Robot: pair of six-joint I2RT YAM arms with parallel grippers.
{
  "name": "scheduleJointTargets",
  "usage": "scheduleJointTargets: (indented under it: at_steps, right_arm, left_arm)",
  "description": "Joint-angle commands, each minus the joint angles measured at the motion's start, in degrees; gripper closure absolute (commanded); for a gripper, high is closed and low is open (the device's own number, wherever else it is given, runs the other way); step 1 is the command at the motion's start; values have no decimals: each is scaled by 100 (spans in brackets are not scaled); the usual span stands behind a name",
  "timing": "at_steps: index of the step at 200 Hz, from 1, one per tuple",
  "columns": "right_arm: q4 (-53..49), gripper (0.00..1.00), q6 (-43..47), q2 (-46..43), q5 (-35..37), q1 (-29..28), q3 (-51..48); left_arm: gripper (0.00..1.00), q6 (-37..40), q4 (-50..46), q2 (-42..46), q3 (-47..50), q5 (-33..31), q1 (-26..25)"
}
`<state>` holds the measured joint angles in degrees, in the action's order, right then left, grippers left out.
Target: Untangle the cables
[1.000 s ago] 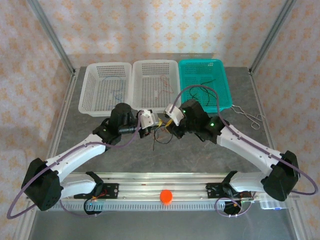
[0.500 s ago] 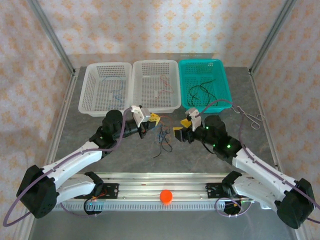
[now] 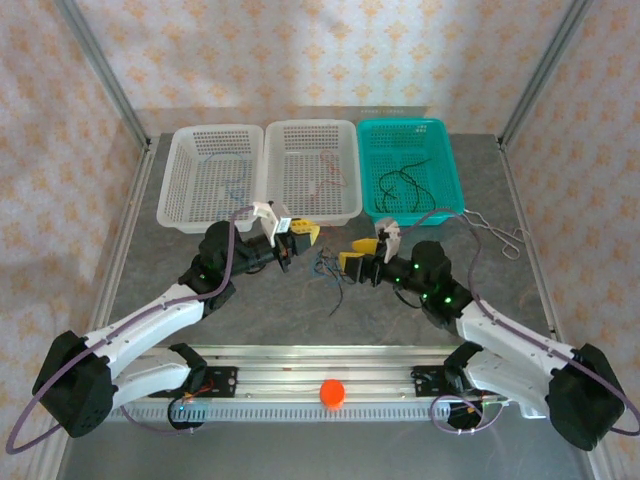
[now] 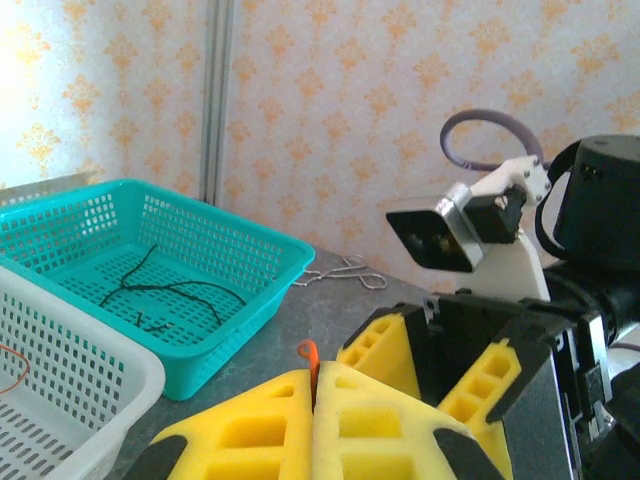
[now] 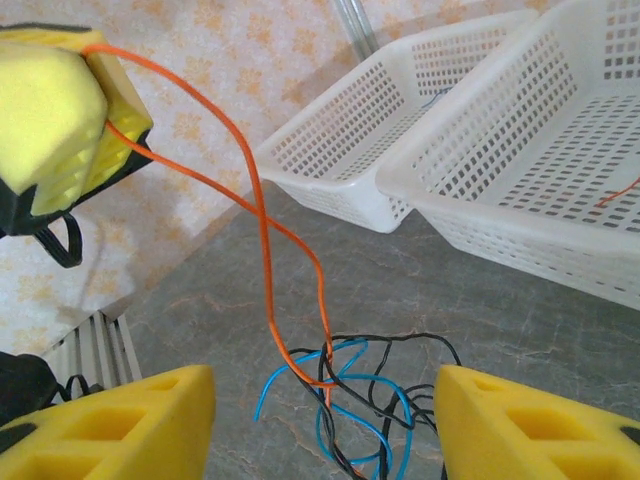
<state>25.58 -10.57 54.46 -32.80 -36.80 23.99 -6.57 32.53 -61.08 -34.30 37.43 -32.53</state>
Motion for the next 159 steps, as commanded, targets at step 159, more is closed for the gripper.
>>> scheduleJointTargets:
  at_steps: [159]
  right_arm:
    - [3016,49,-1164,2384,587,-466,625]
  left_arm:
    - [100,-846,584,-96,-261,148,9]
